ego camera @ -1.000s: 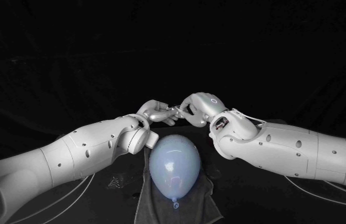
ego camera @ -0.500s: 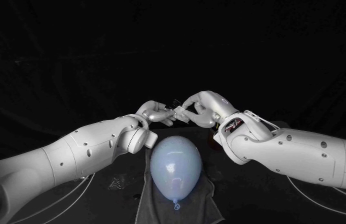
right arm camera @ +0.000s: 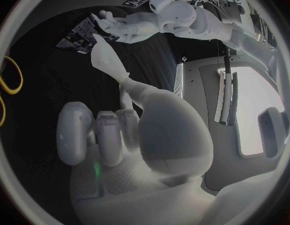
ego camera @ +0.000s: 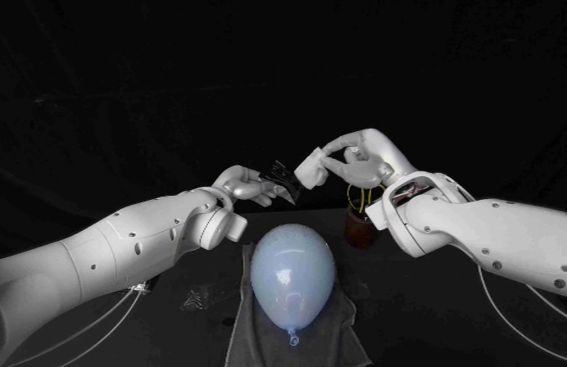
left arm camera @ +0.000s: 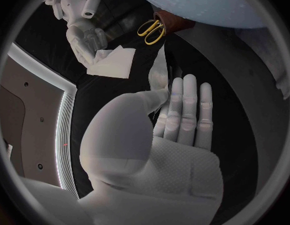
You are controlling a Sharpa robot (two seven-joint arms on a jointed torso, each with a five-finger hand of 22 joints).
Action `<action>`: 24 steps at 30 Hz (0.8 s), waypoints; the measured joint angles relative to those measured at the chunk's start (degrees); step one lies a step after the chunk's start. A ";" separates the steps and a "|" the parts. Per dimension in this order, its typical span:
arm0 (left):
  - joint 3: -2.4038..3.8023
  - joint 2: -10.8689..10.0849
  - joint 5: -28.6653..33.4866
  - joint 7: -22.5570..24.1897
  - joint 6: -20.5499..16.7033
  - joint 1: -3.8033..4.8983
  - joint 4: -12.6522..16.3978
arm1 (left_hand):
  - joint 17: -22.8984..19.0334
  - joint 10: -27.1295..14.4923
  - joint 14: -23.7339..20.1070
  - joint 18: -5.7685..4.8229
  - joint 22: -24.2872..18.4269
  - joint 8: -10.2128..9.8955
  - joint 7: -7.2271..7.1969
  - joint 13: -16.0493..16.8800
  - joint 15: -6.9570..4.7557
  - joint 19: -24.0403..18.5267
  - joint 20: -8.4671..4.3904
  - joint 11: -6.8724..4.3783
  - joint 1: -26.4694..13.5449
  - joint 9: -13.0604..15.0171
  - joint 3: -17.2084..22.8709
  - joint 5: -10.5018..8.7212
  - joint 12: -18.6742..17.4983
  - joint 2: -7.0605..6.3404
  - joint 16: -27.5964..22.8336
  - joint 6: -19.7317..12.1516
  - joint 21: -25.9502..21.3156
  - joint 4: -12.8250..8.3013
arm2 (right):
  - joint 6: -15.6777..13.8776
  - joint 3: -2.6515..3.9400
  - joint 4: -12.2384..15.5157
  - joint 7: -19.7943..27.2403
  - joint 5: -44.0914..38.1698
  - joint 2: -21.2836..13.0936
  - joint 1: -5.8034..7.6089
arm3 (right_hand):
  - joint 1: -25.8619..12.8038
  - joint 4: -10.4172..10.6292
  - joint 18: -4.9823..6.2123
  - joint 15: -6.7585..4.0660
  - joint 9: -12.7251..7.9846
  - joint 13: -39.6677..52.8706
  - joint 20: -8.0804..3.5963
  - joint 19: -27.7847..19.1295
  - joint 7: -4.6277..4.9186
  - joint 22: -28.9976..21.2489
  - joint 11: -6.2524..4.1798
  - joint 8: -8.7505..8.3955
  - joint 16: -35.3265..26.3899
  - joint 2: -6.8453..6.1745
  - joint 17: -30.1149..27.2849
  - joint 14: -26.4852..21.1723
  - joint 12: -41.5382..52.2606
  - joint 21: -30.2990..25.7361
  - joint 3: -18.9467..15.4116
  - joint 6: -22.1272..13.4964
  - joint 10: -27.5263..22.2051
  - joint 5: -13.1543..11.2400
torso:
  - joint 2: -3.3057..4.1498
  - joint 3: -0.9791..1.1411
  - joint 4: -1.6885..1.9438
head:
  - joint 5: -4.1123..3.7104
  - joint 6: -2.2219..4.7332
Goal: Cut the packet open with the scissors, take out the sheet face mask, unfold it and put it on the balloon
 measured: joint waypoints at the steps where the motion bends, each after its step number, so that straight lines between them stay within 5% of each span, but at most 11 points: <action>1: -0.03 -1.07 0.05 -0.07 0.00 0.00 0.49 | 0.00 0.00 0.01 0.00 0.00 0.00 0.00 0.00 0.01 0.00 0.00 0.00 0.00 0.00 0.00 0.00 0.00 0.00 0.00 0.00 0.00 0.00 | 0.00 0.05 0.00 0.39 1.64 -0.54 0.15 | 0.07 0.00 0.00 0.00 0.00 0.00 0.00 0.00 0.02 0.00 0.00 0.01 -0.01 0.07 0.00 0.00 0.00 0.00 0.00 -0.03 0.00 0.00 | 0.00 0.00 0.00 | 0.12 -0.07; 10: -0.57 -11.93 2.45 0.14 0.09 -0.05 8.13 | 0.00 0.01 0.07 -0.01 0.07 0.00 0.07 0.00 0.07 -0.41 -0.02 -0.01 0.01 0.00 0.00 -0.16 0.00 -0.01 0.00 -0.13 0.18 0.00 | 0.37 0.17 -0.65 2.20 9.92 -3.41 0.95 | 0.22 0.00 -0.01 0.01 0.01 -0.03 0.00 -0.01 0.04 0.03 0.00 0.00 -0.06 0.21 -0.01 -0.01 -0.10 -0.01 0.00 -0.25 0.00 0.00 | -0.09 0.02 0.07 | 2.61 -1.65; 15: -1.79 -18.93 4.37 0.87 0.03 -0.34 13.48 | 0.05 0.01 0.08 -0.01 0.22 0.00 0.07 0.00 0.08 -0.41 -0.02 -0.01 0.02 0.00 -0.09 -0.17 0.00 -0.02 0.00 -0.09 0.40 -0.09 | 0.97 0.18 -1.41 2.46 11.99 -4.26 1.15 | 0.29 0.00 -0.01 0.01 0.05 -0.01 0.00 -0.03 0.02 0.04 0.00 -0.02 -0.10 0.29 -0.05 -0.01 -0.22 -0.01 0.00 -0.41 0.00 0.00 | -0.12 0.02 0.17 | 4.42 -3.07; 19: -2.41 -23.46 5.95 1.53 0.03 -2.26 16.51 | 0.05 0.01 0.08 -0.01 0.35 0.00 -0.09 0.00 0.08 -0.41 -0.02 -0.01 0.02 0.00 -0.16 -0.18 -0.14 -0.02 0.00 0.15 0.51 -0.16 | 1.46 0.14 -1.73 2.55 12.93 -4.53 1.22 | 0.29 0.00 -0.02 0.01 0.16 0.01 -0.07 -0.10 0.04 0.04 0.01 -0.03 0.01 0.29 -0.05 -0.01 -0.22 -0.01 0.00 -0.45 0.00 -0.01 | -0.18 0.01 0.26 | 5.78 -4.13; 24: -3.10 -27.09 7.71 2.01 0.03 -6.21 18.14 | 0.05 0.02 0.09 -0.01 0.42 0.00 -0.08 0.01 0.08 -0.41 -0.02 -0.02 0.07 0.00 -0.16 0.02 -0.29 -0.07 0.00 0.15 0.64 -0.16 | 2.04 0.04 -1.63 2.58 13.44 -4.94 1.23 | 0.29 0.01 -0.02 0.02 0.21 0.02 -0.07 -0.10 0.06 0.03 0.01 -0.11 0.01 0.28 -0.05 -0.02 -0.28 -0.01 -0.01 -0.49 0.00 -0.02 | -0.18 -0.05 0.32 | 7.14 -5.33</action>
